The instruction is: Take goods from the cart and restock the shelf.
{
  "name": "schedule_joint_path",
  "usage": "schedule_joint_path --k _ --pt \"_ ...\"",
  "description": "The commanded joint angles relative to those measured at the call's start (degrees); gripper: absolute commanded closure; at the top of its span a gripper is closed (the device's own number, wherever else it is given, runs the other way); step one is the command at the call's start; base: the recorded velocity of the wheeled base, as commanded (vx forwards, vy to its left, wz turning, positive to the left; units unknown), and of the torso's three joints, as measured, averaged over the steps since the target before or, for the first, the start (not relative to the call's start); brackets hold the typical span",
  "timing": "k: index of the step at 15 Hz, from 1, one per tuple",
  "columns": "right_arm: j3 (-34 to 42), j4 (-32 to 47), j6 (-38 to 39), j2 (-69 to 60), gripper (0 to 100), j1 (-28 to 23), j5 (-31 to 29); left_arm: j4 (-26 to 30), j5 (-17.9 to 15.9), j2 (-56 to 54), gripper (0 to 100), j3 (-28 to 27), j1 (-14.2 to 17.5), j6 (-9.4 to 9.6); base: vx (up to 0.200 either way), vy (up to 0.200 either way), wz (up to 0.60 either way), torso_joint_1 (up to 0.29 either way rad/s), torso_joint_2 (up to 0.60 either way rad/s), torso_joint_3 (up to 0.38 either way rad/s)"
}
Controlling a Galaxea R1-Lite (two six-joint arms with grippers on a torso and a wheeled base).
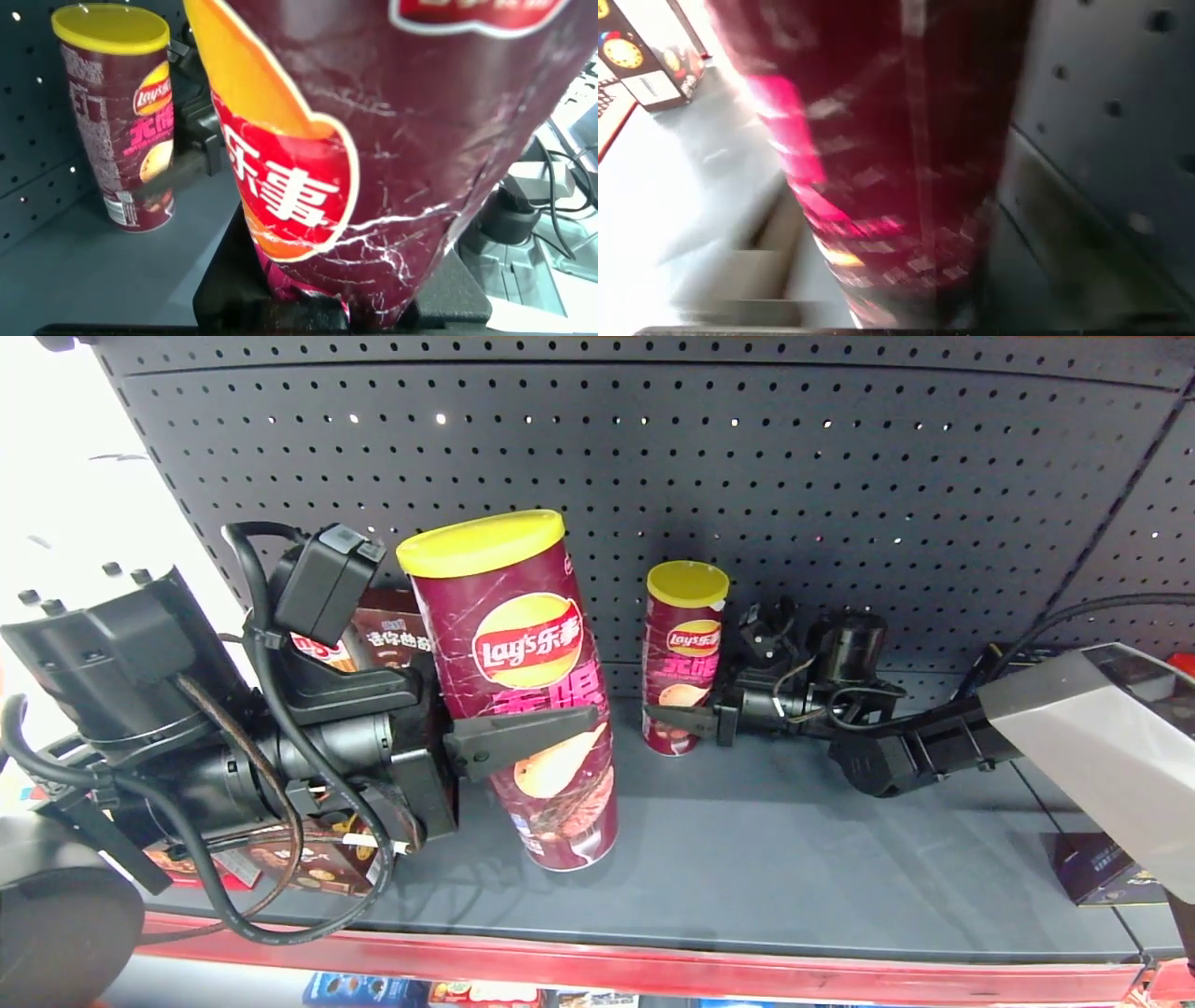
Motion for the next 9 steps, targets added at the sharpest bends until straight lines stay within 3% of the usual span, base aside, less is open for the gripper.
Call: schedule_joint_path --k 1,9 --pt "0.13 -0.11 0.58 -0.08 100 0.43 -0.24 -0.02 0.0 0.04 100 0.26 -0.01 -0.01 0.0 0.0 0.0 0.0 0.0 0.0" --pt "1.98 -0.38 0.58 -3.51 100 1.31 -2.0 -0.37 0.09 -0.05 100 0.34 -0.01 -0.01 0.0 0.0 0.0 0.0 0.0 0.0"
